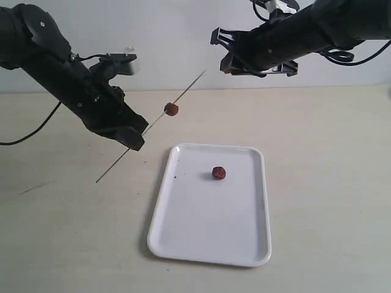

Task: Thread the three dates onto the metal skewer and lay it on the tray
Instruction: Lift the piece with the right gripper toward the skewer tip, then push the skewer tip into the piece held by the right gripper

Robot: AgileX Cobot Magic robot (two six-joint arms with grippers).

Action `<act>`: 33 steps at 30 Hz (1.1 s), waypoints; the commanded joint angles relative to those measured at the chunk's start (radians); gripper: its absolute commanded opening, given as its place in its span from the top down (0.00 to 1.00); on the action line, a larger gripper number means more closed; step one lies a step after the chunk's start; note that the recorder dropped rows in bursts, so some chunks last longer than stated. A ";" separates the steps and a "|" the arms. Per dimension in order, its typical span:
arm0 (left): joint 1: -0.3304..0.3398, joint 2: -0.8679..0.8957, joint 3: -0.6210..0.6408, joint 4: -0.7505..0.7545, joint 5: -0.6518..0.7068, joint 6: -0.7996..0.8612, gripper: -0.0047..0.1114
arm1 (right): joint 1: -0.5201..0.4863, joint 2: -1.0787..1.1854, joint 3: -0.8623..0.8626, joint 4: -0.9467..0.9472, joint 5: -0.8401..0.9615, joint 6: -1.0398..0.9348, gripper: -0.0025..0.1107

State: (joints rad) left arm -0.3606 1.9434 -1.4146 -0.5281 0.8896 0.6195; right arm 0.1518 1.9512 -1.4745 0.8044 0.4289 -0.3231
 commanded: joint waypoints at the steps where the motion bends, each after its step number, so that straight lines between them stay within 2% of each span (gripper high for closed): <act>1: -0.005 -0.013 -0.007 -0.036 0.022 0.002 0.96 | -0.004 -0.011 0.001 0.042 -0.078 -0.012 0.76; 8: -0.010 -0.013 -0.007 -0.097 0.022 0.020 0.96 | -0.004 -0.011 0.001 0.058 -0.144 -0.014 0.76; 16: -0.010 -0.013 -0.007 -0.268 0.093 0.178 0.96 | -0.004 -0.011 0.001 0.087 -0.173 -0.014 0.76; 33: -0.011 0.010 -0.007 -0.347 0.048 0.219 0.96 | -0.002 -0.011 0.001 0.213 -0.193 -0.016 0.76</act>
State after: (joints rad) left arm -0.3668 1.9413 -1.4146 -0.8474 0.9558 0.8255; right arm 0.1518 1.9512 -1.4745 0.9857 0.2427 -0.3271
